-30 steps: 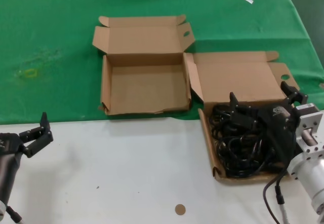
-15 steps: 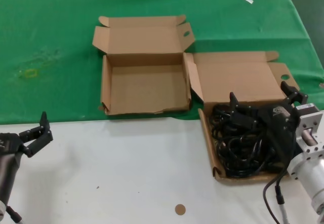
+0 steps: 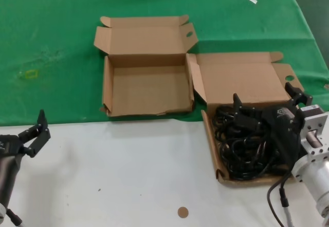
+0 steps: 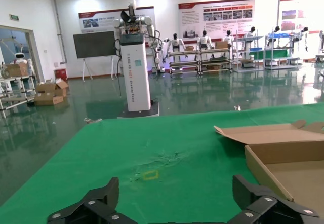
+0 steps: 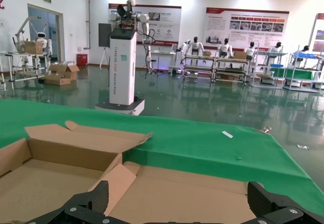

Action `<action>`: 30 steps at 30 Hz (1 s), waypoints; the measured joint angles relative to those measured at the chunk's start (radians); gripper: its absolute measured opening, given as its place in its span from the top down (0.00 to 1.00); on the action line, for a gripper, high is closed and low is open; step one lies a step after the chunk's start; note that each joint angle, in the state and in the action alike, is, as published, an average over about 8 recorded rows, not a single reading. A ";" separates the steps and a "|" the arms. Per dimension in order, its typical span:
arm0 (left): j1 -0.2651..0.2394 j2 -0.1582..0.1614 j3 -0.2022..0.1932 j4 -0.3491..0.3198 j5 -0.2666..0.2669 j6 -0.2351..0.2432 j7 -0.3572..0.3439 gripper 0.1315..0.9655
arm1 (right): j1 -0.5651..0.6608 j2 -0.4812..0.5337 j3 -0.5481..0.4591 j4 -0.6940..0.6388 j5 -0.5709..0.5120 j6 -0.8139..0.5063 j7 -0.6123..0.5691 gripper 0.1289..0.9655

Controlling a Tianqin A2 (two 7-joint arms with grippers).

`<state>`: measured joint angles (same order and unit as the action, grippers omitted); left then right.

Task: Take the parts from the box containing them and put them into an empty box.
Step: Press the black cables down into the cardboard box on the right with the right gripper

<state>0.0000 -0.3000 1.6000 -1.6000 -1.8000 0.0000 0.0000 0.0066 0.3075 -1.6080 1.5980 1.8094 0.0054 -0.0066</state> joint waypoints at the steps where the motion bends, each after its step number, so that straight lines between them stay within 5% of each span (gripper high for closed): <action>1: 0.000 0.000 0.000 0.000 0.000 0.000 0.000 0.13 | 0.000 -0.001 0.000 0.000 -0.001 0.000 -0.001 0.00; 15: 0.000 0.000 0.000 0.000 0.000 0.000 0.000 0.47 | 0.003 0.031 -0.033 0.013 0.019 0.032 -0.003 0.00; 30: 0.000 0.000 0.000 0.000 0.000 0.000 0.000 0.81 | 0.022 0.295 -0.207 0.090 0.193 0.134 -0.038 0.00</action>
<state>0.0000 -0.3000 1.6000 -1.6000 -1.7999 0.0000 0.0000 0.0284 0.6020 -1.8154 1.6876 2.0027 0.1390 -0.0449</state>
